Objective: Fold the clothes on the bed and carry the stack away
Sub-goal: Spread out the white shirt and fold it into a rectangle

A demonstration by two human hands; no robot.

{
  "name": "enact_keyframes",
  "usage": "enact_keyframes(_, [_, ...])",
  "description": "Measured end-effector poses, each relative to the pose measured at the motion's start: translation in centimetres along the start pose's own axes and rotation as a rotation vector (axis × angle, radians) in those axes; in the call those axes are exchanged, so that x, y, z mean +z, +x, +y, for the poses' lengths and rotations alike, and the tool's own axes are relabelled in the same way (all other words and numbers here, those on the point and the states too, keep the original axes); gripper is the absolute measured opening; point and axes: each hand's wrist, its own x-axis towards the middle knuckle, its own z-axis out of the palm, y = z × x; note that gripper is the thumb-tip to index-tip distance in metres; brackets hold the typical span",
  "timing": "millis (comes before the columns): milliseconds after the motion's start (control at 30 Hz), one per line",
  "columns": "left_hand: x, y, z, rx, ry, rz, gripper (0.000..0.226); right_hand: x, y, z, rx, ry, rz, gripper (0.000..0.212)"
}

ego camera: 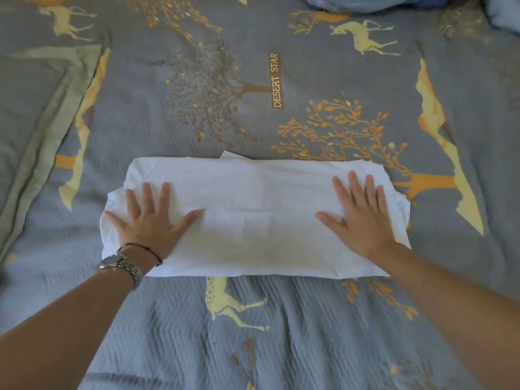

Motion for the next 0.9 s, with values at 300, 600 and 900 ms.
enact_keyframes(300, [-1.7, -4.2, 9.8, 0.337, -0.05, 0.082, 0.096, -1.9, -4.4, 7.1, 0.314, 0.688, 0.159, 0.073])
enact_keyframes(600, [0.1, -4.9, 18.1, 0.562, 0.083, 0.068, 0.09, -2.5, -2.7, 8.9, 0.183, 1.061, -0.039, 0.055])
enact_keyframes(900, [0.1, -3.8, 17.4, 0.622, 0.21, 0.032, 0.089, -3.9, -0.8, 8.9, 0.042, 1.238, -0.212, 0.054])
